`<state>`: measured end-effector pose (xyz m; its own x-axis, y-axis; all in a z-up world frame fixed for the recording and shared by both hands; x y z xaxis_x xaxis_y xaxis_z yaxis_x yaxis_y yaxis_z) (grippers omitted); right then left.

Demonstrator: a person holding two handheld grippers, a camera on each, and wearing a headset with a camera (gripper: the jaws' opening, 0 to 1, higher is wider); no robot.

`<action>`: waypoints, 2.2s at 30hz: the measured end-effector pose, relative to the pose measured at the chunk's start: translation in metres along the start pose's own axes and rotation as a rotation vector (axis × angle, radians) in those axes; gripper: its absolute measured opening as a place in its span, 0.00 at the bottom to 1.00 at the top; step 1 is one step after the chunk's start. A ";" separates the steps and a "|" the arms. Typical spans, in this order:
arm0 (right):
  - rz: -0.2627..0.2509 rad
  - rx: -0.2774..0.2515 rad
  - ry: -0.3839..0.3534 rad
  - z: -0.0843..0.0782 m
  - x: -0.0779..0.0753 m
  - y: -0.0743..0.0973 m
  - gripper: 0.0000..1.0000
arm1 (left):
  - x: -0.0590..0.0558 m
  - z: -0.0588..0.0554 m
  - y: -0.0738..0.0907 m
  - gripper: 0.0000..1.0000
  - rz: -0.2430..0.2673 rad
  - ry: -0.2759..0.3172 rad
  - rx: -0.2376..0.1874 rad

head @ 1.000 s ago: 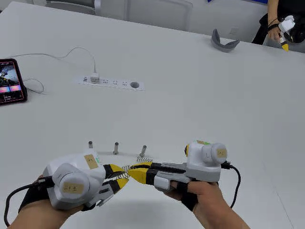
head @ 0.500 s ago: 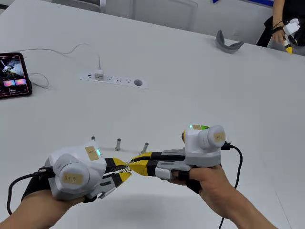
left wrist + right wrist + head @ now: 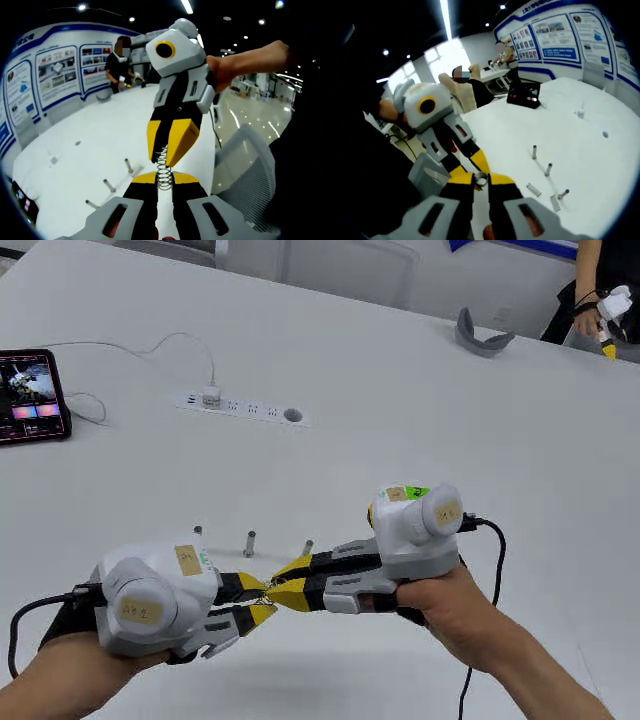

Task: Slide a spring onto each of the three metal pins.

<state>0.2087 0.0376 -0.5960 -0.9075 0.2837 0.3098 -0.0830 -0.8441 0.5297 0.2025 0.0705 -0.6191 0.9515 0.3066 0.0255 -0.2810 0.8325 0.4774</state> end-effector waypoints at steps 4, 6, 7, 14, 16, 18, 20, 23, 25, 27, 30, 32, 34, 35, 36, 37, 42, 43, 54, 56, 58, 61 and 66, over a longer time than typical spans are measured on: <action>0.021 0.097 0.091 -0.004 0.003 0.000 0.12 | -0.004 0.000 0.000 0.09 -0.025 -0.012 0.001; 0.033 0.111 0.112 -0.005 0.005 -0.001 0.12 | -0.005 -0.001 0.000 0.09 -0.031 -0.013 0.005; 0.040 0.115 0.114 -0.005 0.006 -0.002 0.12 | -0.006 -0.001 0.000 0.09 -0.035 -0.014 0.006; 0.070 0.157 0.139 -0.013 0.008 -0.004 0.12 | -0.013 -0.001 -0.003 0.09 -0.058 -0.035 0.019; 0.075 0.159 0.137 -0.014 0.009 -0.004 0.12 | -0.014 0.000 -0.003 0.09 -0.063 -0.045 0.024; 0.079 0.159 0.137 -0.014 0.009 -0.004 0.12 | -0.013 0.000 -0.002 0.09 -0.068 -0.044 0.023; 0.081 0.158 0.137 -0.014 0.009 -0.005 0.12 | -0.013 0.001 -0.002 0.09 -0.071 -0.048 0.024; 0.083 0.146 0.129 -0.011 0.007 -0.005 0.12 | -0.010 0.001 0.001 0.09 -0.066 -0.040 0.016; 0.083 0.139 0.128 -0.009 0.006 -0.006 0.12 | -0.007 0.001 0.003 0.09 -0.057 -0.036 0.004; 0.079 0.129 0.127 -0.005 0.005 -0.007 0.12 | -0.004 0.001 0.004 0.10 -0.045 -0.028 -0.011; 0.070 0.121 0.122 -0.002 0.002 -0.009 0.12 | 0.001 0.000 0.007 0.10 -0.018 -0.001 -0.036; 0.069 0.118 0.122 -0.001 0.000 -0.012 0.12 | 0.003 -0.002 0.009 0.10 0.000 0.014 -0.043; 0.071 0.118 0.121 0.001 -0.001 -0.014 0.12 | 0.005 -0.005 0.012 0.11 0.017 0.024 -0.045; 0.071 0.119 0.123 0.002 -0.001 -0.015 0.12 | 0.006 -0.007 0.013 0.11 0.026 0.029 -0.041; 0.073 0.119 0.121 0.002 -0.002 -0.015 0.12 | 0.007 -0.009 0.014 0.12 0.034 0.031 -0.036; 0.077 0.122 0.117 0.003 -0.002 -0.016 0.12 | 0.008 -0.010 0.015 0.13 0.039 0.034 -0.032; 0.067 0.093 0.091 0.008 -0.012 -0.015 0.12 | 0.018 -0.023 0.028 0.15 0.092 0.061 -0.019; 0.062 0.087 0.086 0.010 -0.015 -0.016 0.12 | 0.023 -0.027 0.032 0.15 0.116 0.084 -0.017; 0.004 0.115 0.093 0.013 -0.040 -0.026 0.12 | 0.055 -0.048 0.069 0.23 0.269 0.233 -0.047; 0.001 0.127 0.100 0.014 -0.044 -0.030 0.12 | 0.060 -0.052 0.074 0.23 0.295 0.242 -0.044; -0.004 0.135 0.107 0.015 -0.047 -0.033 0.12 | 0.065 -0.056 0.079 0.25 0.319 0.252 -0.038; -0.016 0.145 0.113 0.017 -0.054 -0.038 0.12 | 0.070 -0.061 0.087 0.28 0.348 0.270 -0.035; -0.026 0.168 0.151 0.019 -0.063 -0.048 0.12 | 0.079 -0.070 0.097 0.33 0.398 0.301 -0.029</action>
<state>0.2776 0.0686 -0.6264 -0.9584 0.2221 0.1795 -0.0486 -0.7462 0.6639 0.2420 0.2077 -0.6320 0.6928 0.7189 -0.0559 -0.6224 0.6354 0.4570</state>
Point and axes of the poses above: the centre of the closed fingertips' face, and the gripper's own axes: y roughly backward along the fingers, x roughly to its left, z roughly out of its top, the point moved 3 cm from there along y, roughly backward along the fingers, and after that the axes turned 2 degrees about z, right-handed, at the moved point
